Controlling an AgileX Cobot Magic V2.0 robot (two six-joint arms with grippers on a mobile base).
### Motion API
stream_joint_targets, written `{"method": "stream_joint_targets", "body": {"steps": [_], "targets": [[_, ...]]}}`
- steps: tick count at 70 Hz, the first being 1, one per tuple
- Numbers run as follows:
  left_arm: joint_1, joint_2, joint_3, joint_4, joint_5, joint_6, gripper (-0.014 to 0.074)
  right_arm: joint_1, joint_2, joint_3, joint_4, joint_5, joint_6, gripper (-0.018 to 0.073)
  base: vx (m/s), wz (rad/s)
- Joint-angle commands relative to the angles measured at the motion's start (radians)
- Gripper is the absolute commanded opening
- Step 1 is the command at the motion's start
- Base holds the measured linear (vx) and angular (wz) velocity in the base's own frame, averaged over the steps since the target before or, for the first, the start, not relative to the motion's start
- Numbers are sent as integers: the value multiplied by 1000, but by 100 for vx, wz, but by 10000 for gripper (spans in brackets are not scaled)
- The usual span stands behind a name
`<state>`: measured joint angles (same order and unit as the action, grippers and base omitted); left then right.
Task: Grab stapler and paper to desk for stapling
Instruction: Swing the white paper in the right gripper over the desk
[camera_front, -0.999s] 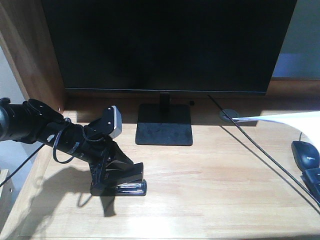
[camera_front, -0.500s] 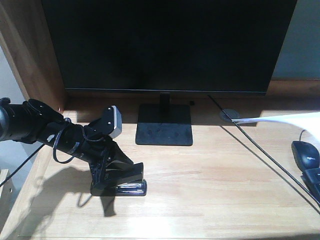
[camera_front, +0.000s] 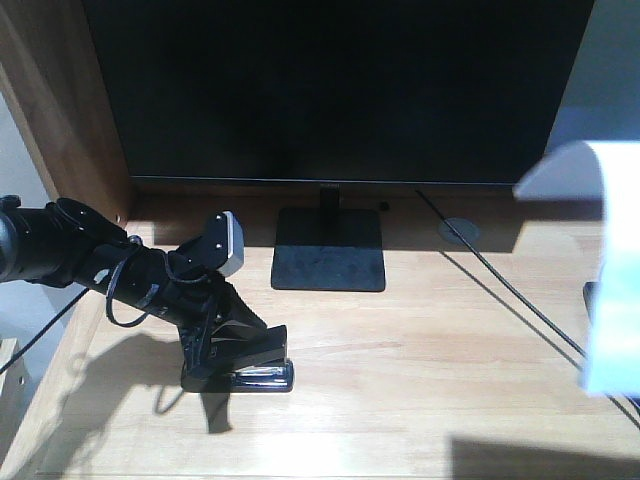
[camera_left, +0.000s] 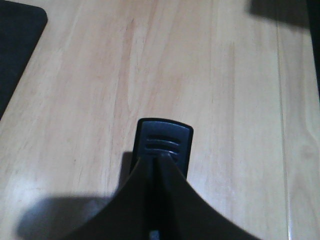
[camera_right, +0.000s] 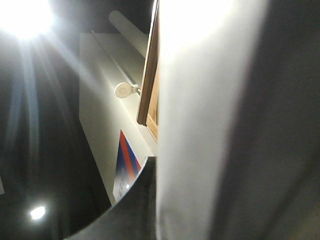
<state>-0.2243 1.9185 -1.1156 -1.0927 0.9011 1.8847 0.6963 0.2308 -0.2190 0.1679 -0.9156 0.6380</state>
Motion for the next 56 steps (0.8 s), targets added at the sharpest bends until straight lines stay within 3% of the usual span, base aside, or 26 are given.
{"method": "stream_joint_targets", "body": {"steps": [1, 24, 41, 49, 56], "targets": [[-4, -46, -24, -50, 27, 2, -6, 1, 80, -69, -44, -4, -26, -3, 0, 0], [-4, -46, -24, -50, 27, 2, -6, 1, 361, -201, -77, -19, 15, -2, 0, 0], [-4, -46, -24, -50, 27, 2, -6, -7, 508, -289, -41, -19, 14, -3, 0, 0], [-4, -46, -24, -50, 27, 2, -6, -66, 544, -293, -10, -30, 36, -3, 0, 0], [-4, -46, -24, -50, 27, 2, -6, -155, 575, -293, -42, -44, 142, -3, 0, 0]]}}
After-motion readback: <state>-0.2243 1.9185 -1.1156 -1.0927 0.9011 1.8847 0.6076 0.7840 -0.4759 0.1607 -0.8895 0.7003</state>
